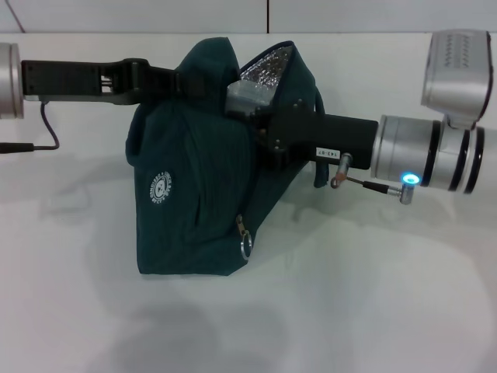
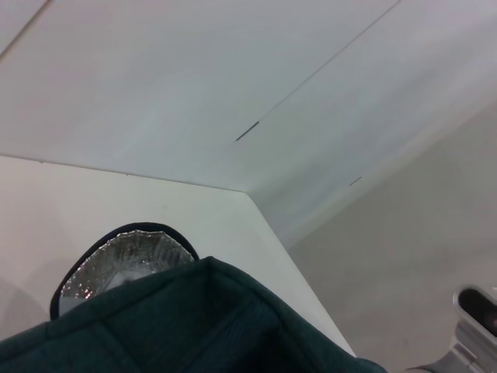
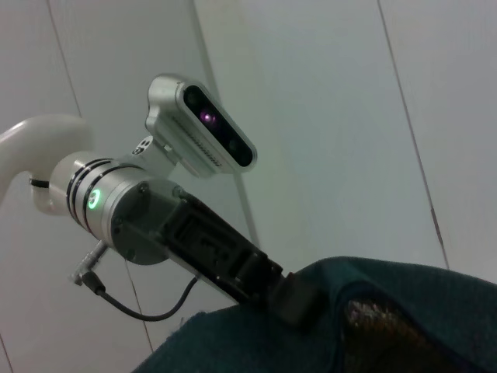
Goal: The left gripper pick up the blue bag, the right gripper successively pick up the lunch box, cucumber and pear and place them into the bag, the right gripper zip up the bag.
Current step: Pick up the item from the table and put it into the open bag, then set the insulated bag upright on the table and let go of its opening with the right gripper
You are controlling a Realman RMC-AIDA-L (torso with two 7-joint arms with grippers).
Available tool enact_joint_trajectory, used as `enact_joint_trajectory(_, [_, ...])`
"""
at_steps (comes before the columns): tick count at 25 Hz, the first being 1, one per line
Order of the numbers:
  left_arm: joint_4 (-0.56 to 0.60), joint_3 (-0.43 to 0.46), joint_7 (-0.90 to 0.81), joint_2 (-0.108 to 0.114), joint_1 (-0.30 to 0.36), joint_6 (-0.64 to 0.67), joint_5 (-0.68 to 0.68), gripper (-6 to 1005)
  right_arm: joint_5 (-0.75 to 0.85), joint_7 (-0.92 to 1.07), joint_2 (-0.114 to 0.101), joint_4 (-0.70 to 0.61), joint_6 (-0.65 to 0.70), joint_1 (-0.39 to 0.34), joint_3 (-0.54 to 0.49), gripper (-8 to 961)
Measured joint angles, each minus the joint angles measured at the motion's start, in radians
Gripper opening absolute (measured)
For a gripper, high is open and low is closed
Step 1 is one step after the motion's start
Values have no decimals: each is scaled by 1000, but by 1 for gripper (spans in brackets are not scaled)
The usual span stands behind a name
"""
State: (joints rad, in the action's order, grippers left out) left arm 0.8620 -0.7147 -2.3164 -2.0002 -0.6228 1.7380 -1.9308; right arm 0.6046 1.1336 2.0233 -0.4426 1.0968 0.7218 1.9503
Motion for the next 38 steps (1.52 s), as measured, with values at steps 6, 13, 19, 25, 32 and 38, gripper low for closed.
enact_joint_trajectory(6, [0,0,1,0,0,0,1,53,21,-44,-3,-20,76,-40,-57,141])
enact_joint_trajectory(13, [0,0,3,1,2,0,1,53,17,-98,-5,-24,183,-121,-193,245])
enact_joint_trajectory(19, [0,1,2,3,5,1,1,53,19,-116,-28,-21,203,-177,-292,367])
enact_joint_trajectory(25, [0,1,1,4,4,1,1,53,72,-135,-37,15,41,-185,-295,674])
enact_joint_trajectory(32, [-10,1,2,5,5,1,1,53,175,-135,-15,16,-107,-188,-294,734])
enact_joint_trajectory(38, [-26,1,13,7,3,2,1,53,204,-143,-8,7,-225,-144,-286,732])
